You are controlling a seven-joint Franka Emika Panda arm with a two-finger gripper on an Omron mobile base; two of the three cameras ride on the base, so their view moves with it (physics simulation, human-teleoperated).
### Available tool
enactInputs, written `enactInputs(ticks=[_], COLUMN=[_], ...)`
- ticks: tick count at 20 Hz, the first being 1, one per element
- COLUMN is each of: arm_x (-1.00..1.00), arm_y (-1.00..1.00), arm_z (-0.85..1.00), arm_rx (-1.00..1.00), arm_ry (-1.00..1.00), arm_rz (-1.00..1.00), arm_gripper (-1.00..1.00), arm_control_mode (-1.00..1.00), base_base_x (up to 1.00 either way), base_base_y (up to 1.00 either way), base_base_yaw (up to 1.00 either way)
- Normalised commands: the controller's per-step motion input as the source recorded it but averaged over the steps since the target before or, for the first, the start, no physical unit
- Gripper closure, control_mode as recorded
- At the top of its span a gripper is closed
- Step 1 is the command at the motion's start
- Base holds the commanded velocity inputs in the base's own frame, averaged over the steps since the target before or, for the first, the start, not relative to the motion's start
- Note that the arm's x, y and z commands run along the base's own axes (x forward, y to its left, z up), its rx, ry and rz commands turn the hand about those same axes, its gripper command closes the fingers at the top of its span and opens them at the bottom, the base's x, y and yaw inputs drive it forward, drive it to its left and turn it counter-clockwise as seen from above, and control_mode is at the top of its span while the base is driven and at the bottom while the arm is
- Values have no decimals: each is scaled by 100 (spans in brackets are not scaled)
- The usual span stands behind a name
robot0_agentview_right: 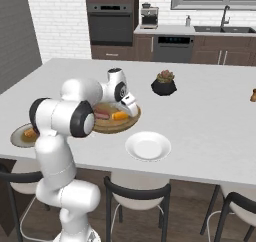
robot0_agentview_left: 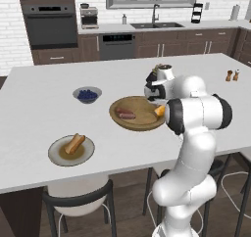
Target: Place one bun and one sausage from the bowl on each plate.
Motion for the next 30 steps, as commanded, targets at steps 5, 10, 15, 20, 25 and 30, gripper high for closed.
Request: enactInputs(ticks=[5,10,15,20,25,30], arm_x=[-100,-27,20,0,0,1], arm_y=[-83,-59,-26,-48,-6,0], arm_z=[47,-47,-75,-46,-1,34], arm_rx=[8,0,0,0,0,0], arm_ry=[-9,11,7,-1,-5,-6], arm_rz=[-25,-14,-5,0,2,0], arm_gripper=[100,100,100,-100,-100,-100], arm_control_mode=[-100,-100,-100,-100,-100,-100], base_base_x=[0,0,0,0,0,0], base_base_y=[0,0,0,0,0,0], base_base_yaw=[0,0,0,0,0,0])
